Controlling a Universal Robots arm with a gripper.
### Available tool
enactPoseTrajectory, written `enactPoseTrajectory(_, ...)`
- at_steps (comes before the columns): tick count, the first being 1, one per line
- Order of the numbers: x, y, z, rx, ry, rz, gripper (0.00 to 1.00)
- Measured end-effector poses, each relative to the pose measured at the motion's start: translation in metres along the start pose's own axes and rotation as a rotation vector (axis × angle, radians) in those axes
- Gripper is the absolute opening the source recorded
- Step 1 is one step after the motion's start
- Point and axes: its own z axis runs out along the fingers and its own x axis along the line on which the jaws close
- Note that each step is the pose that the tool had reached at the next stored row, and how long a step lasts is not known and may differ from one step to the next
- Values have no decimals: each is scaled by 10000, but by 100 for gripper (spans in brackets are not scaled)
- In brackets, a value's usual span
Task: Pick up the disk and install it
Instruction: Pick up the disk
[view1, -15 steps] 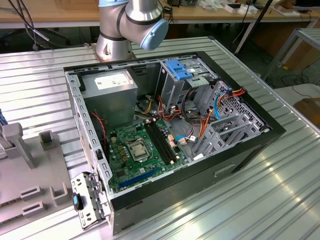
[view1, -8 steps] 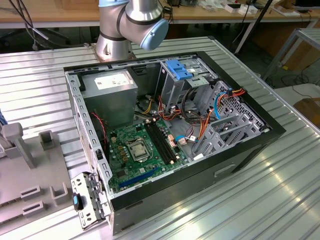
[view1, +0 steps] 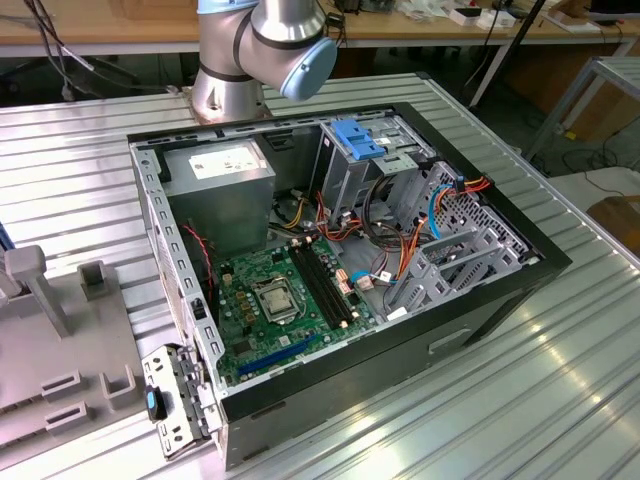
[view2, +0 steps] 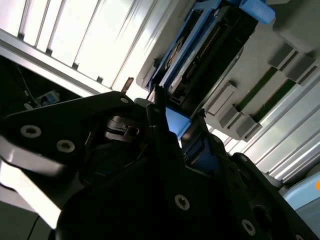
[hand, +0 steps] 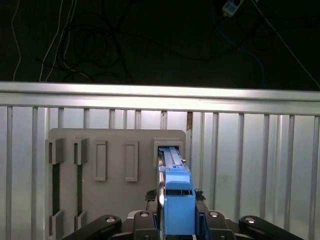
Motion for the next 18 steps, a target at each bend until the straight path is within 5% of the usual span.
enactPoseTrajectory(18, 0, -12, -549, -1, 0, 1, 37)
